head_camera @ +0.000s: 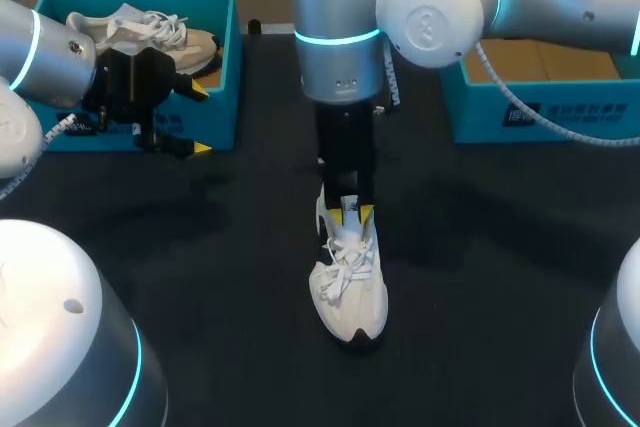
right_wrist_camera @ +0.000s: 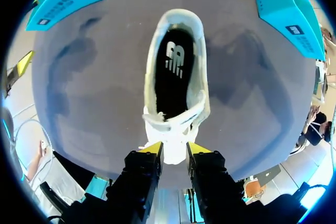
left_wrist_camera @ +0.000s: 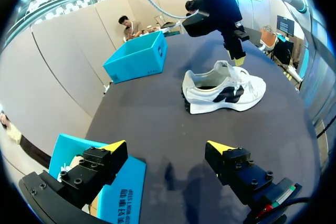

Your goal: Take the shoe out of the shoebox, open the shoe tongue, remove and reinsert the insole, then place the shoe into the shoebox

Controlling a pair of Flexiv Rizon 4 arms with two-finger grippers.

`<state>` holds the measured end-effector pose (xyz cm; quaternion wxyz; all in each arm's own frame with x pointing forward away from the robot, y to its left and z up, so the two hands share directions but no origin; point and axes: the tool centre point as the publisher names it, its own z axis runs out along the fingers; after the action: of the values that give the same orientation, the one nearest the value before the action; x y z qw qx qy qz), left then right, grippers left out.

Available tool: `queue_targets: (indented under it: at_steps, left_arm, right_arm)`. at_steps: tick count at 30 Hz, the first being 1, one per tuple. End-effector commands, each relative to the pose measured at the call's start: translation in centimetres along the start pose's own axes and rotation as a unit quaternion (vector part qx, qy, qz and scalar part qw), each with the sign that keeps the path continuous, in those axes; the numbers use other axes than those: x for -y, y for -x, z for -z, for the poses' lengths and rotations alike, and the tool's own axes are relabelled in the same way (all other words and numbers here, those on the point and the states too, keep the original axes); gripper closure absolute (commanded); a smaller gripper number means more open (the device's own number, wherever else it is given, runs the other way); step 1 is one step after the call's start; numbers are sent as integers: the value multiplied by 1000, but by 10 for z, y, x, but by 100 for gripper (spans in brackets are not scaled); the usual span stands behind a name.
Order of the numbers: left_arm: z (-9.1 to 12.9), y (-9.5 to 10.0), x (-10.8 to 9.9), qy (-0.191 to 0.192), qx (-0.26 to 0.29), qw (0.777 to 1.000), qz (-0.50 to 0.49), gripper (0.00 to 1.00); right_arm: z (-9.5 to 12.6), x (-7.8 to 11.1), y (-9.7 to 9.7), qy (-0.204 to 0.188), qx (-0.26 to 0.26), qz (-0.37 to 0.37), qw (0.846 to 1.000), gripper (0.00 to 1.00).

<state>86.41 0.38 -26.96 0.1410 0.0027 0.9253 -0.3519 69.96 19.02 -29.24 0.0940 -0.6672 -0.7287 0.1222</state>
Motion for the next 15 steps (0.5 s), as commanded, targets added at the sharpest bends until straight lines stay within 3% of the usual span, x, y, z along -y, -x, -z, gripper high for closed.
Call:
queue_targets:
  at_steps: [1, 10, 15]
  left_arm:
    - [1, 0, 0, 2, 0, 1000, 0, 0]
    - [1, 0, 0, 2, 0, 1000, 0, 0]
    - [1, 0, 0, 2, 0, 1000, 0, 0]
  right_arm:
    - [-2, -3, -5, 4, -1, 4, 1000, 73]
    - [-8, -15, -1, -11, 26, -5, 1000, 75]
    - [-10, -20, 4, 0, 17, -15, 1000, 74]
